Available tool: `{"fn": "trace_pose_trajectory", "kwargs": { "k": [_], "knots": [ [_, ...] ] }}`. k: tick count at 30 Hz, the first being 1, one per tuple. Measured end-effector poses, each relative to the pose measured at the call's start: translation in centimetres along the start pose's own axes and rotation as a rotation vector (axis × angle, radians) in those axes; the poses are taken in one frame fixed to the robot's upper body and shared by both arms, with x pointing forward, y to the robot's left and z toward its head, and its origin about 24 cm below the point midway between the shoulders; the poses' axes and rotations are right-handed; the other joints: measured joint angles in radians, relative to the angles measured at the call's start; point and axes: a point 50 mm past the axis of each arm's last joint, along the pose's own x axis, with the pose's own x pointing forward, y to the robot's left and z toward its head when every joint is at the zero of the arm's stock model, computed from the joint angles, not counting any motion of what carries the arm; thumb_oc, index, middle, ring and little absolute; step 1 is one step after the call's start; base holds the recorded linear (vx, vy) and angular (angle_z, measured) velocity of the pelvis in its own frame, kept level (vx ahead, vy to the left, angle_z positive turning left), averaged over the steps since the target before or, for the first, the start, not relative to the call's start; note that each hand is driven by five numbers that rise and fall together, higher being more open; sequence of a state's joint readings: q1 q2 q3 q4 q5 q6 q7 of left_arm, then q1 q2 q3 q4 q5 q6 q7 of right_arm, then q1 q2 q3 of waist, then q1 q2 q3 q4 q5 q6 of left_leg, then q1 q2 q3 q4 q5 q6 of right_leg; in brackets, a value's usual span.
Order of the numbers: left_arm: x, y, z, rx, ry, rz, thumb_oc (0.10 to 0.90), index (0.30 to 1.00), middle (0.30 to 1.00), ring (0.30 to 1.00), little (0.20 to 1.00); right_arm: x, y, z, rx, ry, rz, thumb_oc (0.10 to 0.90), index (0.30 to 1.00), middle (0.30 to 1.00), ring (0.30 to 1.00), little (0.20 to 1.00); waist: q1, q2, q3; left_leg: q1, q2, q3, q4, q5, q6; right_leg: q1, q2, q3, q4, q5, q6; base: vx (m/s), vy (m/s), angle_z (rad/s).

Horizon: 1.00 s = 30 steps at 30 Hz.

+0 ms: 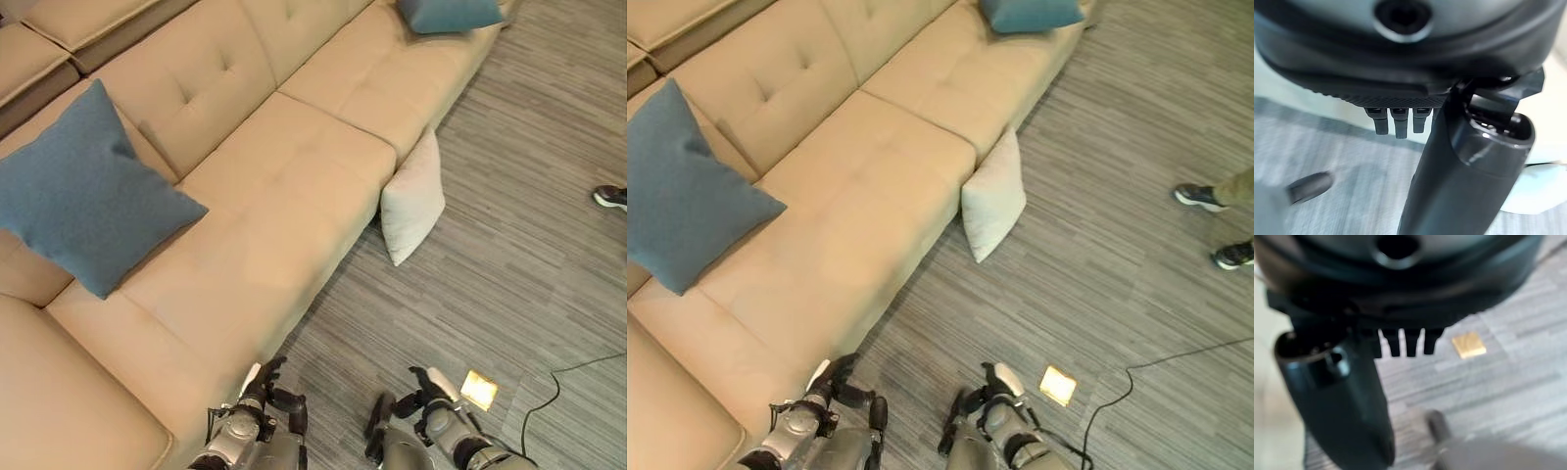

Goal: Pick up all the scattered cushions and arrange them neatly on the sofa.

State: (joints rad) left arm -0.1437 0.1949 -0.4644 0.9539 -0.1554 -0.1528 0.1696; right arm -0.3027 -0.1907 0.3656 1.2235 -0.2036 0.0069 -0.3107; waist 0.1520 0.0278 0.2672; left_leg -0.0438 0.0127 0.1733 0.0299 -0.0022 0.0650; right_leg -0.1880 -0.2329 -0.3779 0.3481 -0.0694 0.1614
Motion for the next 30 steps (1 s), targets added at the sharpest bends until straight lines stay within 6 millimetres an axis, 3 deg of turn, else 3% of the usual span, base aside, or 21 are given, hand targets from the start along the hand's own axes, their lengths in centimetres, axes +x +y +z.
{"fn": "trace_pose_trajectory", "kwargs": {
  "k": [3, 4, 5, 6, 7, 8, 9, 11, 13, 16, 18, 19, 20, 22, 23, 25, 27, 28, 29, 30],
  "knots": [
    [0.1, 0.1, 0.5, -0.007, -0.017, -0.002, 0.800, 0.900, 0.900, 0.900, 0.900, 0.1, -0.2, 1.3, -0.016, -0.052, -0.007, 0.800, 0.900, 0.900, 0.900, 0.900, 0.022, 0.000, -0.005, -0.020, 0.022, 0.084, 0.005, 0.015, -0.004, 0.078, -0.002, -0.003, 0.025, -0.077, 0.022, -0.19, -0.115, -0.89],
    [0.1, -0.2, 0.5, 0.008, -0.018, -0.015, 0.800, 0.900, 0.900, 0.900, 0.900, 0.0, 0.1, 1.1, -0.011, -0.051, -0.003, 0.800, 0.900, 0.900, 0.900, 0.900, 0.033, -0.006, -0.008, -0.019, 0.037, 0.125, 0.005, 0.024, -0.018, 0.115, -0.002, -0.010, -0.014, -0.088, 0.015, -0.07, -0.148, -0.89],
    [0.0, -0.2, 0.5, 0.027, -0.020, -0.024, 0.800, 0.900, 0.900, 0.900, 0.900, -0.1, 0.2, 1.4, -0.005, -0.063, 0.001, 0.800, 0.900, 0.900, 0.900, 0.900, 0.042, -0.023, -0.016, -0.021, 0.033, 0.124, 0.004, 0.032, -0.028, 0.139, 0.006, 0.008, -0.103, -0.064, -0.011, -0.07, -0.191, -1.00],
    [0.0, -0.5, 0.4, 0.023, -0.016, -0.031, 0.800, 0.900, 0.900, 0.900, 0.900, -0.1, 0.2, 1.3, -0.005, -0.066, -0.002, 0.800, 0.900, 0.900, 0.900, 0.900, 0.038, -0.027, -0.023, -0.022, 0.032, 0.098, 0.003, 0.039, -0.038, 0.164, 0.030, 0.017, -0.174, -0.066, -0.048, -0.03, -0.161, -0.76],
    [-0.2, -1.3, 0.2, 0.006, -0.009, -0.042, 0.800, 0.900, 0.900, 0.900, 0.900, 0.0, -0.1, 1.1, -0.008, -0.063, -0.014, 0.800, 0.900, 0.900, 0.900, 0.900, 0.028, -0.007, -0.040, -0.033, 0.052, 0.066, 0.000, 0.054, -0.041, 0.174, 0.064, 0.024, -0.215, -0.027, -0.061, -0.03, -0.225, -0.49],
    [-0.3, -1.8, 0.0, -0.003, -0.004, -0.055, 0.800, 0.900, 0.900, 0.900, 0.900, -0.1, -0.2, 0.6, -0.012, -0.049, -0.023, 0.800, 0.900, 0.900, 0.900, 0.900, 0.018, -0.005, -0.051, -0.039, 0.059, 0.033, 0.000, 0.073, -0.047, 0.177, 0.075, 0.027, -0.236, -0.021, -0.067, -0.04, -0.205, -0.23],
    [-0.3, -3.1, 0.7, -0.031, -0.024, -0.081, 0.800, 0.900, 0.900, 0.900, 0.900, -0.3, -0.2, -1.0, -0.024, -0.013, -0.025, 0.800, 0.900, 0.900, 0.900, 0.900, -0.006, -0.001, -0.064, -0.047, 0.076, -0.013, -0.002, 0.097, -0.050, 0.186, 0.100, 0.029, -0.264, -0.011, -0.083, -0.03, -0.143, -0.06],
    [-0.4, -4.4, 1.4, -0.051, -0.046, -0.112, 0.800, 0.900, 0.900, 0.900, 0.900, -0.6, -0.3, -2.6, -0.040, 0.025, -0.025, 0.800, 0.900, 0.900, 0.900, 0.900, -0.013, 0.001, -0.066, -0.052, 0.099, -0.047, -0.005, 0.128, -0.067, 0.194, 0.124, 0.027, -0.290, 0.003, -0.104, -0.04, -0.101, -0.06],
    [-0.4, -5.1, 1.9, -0.049, -0.063, -0.135, 0.800, 0.900, 0.900, 0.900, 0.900, -0.8, -0.7, -3.8, -0.047, 0.058, -0.034, 0.800, 0.900, 0.900, 0.900, 0.900, -0.031, 0.007, -0.070, -0.078, 0.124, -0.083, 0.002, 0.174, -0.131, 0.193, 0.156, 0.022, -0.318, 0.015, -0.122, -0.01, -0.103, 0.04],
    [-0.5, -5.0, 1.7, -0.073, -0.050, -0.126, 0.800, 0.900, 0.900, 0.900, 0.900, -0.9, -1.1, -4.5, -0.031, 0.079, -0.046, 0.800, 0.900, 0.900, 0.900, 0.900, -0.032, 0.026, -0.071, -0.085, 0.139, -0.122, 0.010, 0.216, -0.170, 0.198, 0.175, 0.026, -0.354, 0.033, -0.148, 0.05, -0.076, -0.06],
    [-0.5, -5.0, 1.5, -0.074, -0.042, -0.123, 0.800, 0.900, 0.900, 0.900, 0.900, -1.2, -1.1, -5.5, -0.035, 0.098, -0.054, 0.800, 0.900, 0.900, 0.900, 0.900, -0.031, 0.045, -0.063, -0.093, 0.136, -0.168, 0.046, 0.223, -0.182, 0.214, 0.177, 0.033, -0.368, 0.029, -0.147, 0.08, -0.051, -0.01],
    [-0.7, -5.0, 1.1, -0.070, -0.032, -0.121, 0.800, 0.900, 0.900, 0.900, 0.900, -1.3, -1.2, -6.1, -0.034, 0.113, -0.059, 0.800, 0.900, 0.900, 0.900, 0.900, -0.028, 0.049, -0.063, -0.122, 0.120, -0.233, 0.093, 0.227, -0.190, 0.228, 0.170, 0.032, -0.381, 0.042, -0.166, 0.19, -0.048, 0.09],
    [-0.8, -5.1, 0.8, -0.072, -0.021, -0.114, 0.800, 0.900, 0.900, 0.900, 0.900, -1.5, -1.3, -6.7, -0.028, 0.136, -0.063, 0.800, 0.900, 0.900, 0.900, 0.900, -0.029, 0.056, -0.064, -0.134, 0.062, -0.289, 0.076, 0.196, -0.196, 0.229, 0.150, 0.024, -0.392, 0.052, -0.177, 0.21, -0.036, 0.10],
    [-0.7, -5.0, 0.8, -0.071, -0.018, -0.109, 0.800, 0.900, 0.900, 0.900, 0.900, -1.6, -1.3, -7.1, -0.007, 0.152, -0.067, 0.800, 0.900, 0.900, 0.900, 0.900, -0.031, 0.059, -0.061, -0.157, -0.004, -0.259, 0.066, 0.180, -0.172, 0.233, 0.140, 0.023, -0.410, 0.044, -0.190, 0.25, -0.003, 0.25],
    [-0.5, -4.8, 0.8, -0.066, -0.012, -0.103, 0.800, 0.900, 0.900, 0.900, 0.900, -1.7, -1.1, -7.3, 0.016, 0.168, -0.066, 0.800, 0.900, 0.900, 0.900, 0.900, -0.023, 0.050, -0.055, -0.192, -0.048, -0.192, 0.044, 0.167, -0.150, 0.238, 0.138, 0.022, -0.431, 0.043, -0.193, 0.22, 0.012, 0.26],
    [-0.5, -4.3, 0.3, -0.074, 0.011, -0.084, 0.800, 0.900, 0.900, 0.900, 0.900, -1.6, -0.9, -6.9, 0.030, 0.161, -0.061, 0.800, 0.900, 0.900, 0.900, 0.900, 0.007, 0.041, -0.045, -0.209, -0.056, -0.118, -0.015, 0.169, -0.144, 0.242, 0.149, 0.031, -0.436, 0.043, -0.189, 0.24, 0.017, -0.22],
    [-0.8, -3.6, -0.9, -0.075, 0.055, -0.063, 0.800, 0.900, 0.900, 0.900, 0.900, -1.7, -0.3, -6.5, 0.042, 0.149, -0.049, 0.800, 0.900, 0.900, 0.900, 0.900, 0.015, 0.043, -0.046, -0.188, -0.040, -0.116, -0.051, 0.167, -0.137, 0.277, 0.174, 0.045, -0.434, 0.018, -0.162, 0.30, 0.056, -0.42],
    [-1.0, -3.5, -1.2, -0.075, 0.063, -0.058, 0.800, 0.900, 0.900, 0.900, 0.900, -1.8, -0.1, -6.8, 0.041, 0.159, -0.044, 0.800, 0.900, 0.900, 0.900, 0.900, 0.021, 0.057, -0.054, -0.161, -0.019, -0.132, -0.058, 0.191, -0.123, 0.285, 0.190, 0.058, -0.408, 0.001, -0.138, 0.20, 0.047, -0.38],
    [-1.0, -3.3, -1.3, -0.072, 0.065, -0.054, 0.800, 0.900, 0.900, 0.900, 0.900, -1.9, 0.1, -6.8, 0.043, 0.161, -0.040, 0.800, 0.900, 0.900, 0.900, 0.900, 0.024, 0.064, -0.058, -0.140, -0.019, -0.130, -0.063, 0.177, -0.053, 0.294, 0.189, 0.063, -0.389, -0.021, -0.126, 0.28, 0.137, -0.29],
    [-0.9, -2.8, -1.2, -0.060, 0.059, -0.045, 0.800, 0.900, 0.900, 0.900, 0.900, -2.0, 0.5, -6.9, 0.045, 0.169, -0.027, 0.800, 0.900, 0.900, 0.900, 0.900, 0.018, 0.034, -0.050, -0.128, -0.038, -0.128, -0.060, 0.168, -0.046, 0.286, 0.157, 0.059, -0.341, -0.054, -0.102, 0.24, 0.165, -0.04]
  ]
}}
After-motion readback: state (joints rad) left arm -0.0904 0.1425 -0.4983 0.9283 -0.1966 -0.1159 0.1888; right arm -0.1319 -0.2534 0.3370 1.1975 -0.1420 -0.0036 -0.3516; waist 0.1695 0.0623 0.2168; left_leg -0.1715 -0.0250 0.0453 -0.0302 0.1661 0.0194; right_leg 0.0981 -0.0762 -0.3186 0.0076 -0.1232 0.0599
